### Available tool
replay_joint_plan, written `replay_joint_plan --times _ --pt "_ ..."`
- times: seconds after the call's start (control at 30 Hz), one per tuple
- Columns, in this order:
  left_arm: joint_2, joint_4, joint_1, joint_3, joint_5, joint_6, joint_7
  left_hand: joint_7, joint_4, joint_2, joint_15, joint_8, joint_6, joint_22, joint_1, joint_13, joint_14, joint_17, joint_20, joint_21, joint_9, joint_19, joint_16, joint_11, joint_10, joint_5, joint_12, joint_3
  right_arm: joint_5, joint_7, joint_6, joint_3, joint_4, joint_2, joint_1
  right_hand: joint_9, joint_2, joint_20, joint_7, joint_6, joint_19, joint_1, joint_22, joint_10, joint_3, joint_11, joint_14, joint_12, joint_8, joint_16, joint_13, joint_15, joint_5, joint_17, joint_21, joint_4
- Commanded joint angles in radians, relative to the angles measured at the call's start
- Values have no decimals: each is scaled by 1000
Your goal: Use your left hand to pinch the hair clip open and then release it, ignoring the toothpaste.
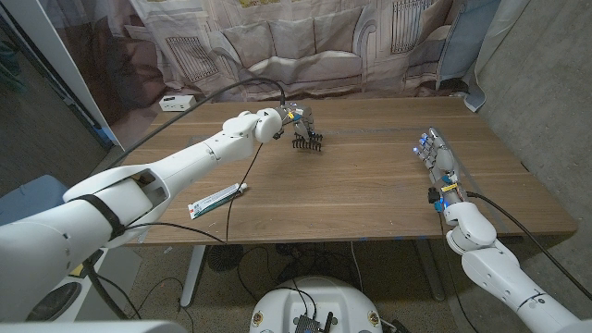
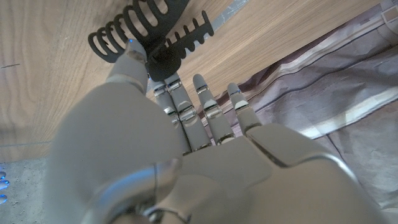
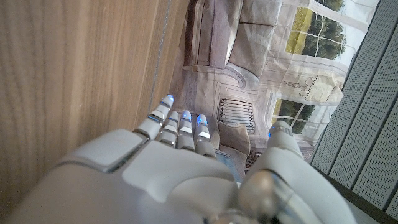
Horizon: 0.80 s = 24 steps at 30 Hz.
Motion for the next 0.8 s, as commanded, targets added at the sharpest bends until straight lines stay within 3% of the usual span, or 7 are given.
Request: replay_joint_plan --times 0.03,0.8 --pt "0 0 -2 0 2 -6 -11 -13 19 -15 -85 -11 -8 2 -15 2 -7 2 7 1 5 -2 0 -17 3 7 -9 13 -5 -2 5 3 -4 1 -5 3 7 6 0 7 0 8 4 8 -4 -2 4 2 3 4 3 5 -3 5 -2 -4" --pt "-5 -8 -6 1 11 2 -17 -15 18 -23 -85 -29 -40 3 -33 8 -16 1 13 0 5 -12 0 -15 -30 12 -32 9 -5 7 13 12 -4 -1 -7 3 7 -6 4 10 7 10 4 14 -5 3 4 3 3 4 3 -1 -3 5 0 -5"
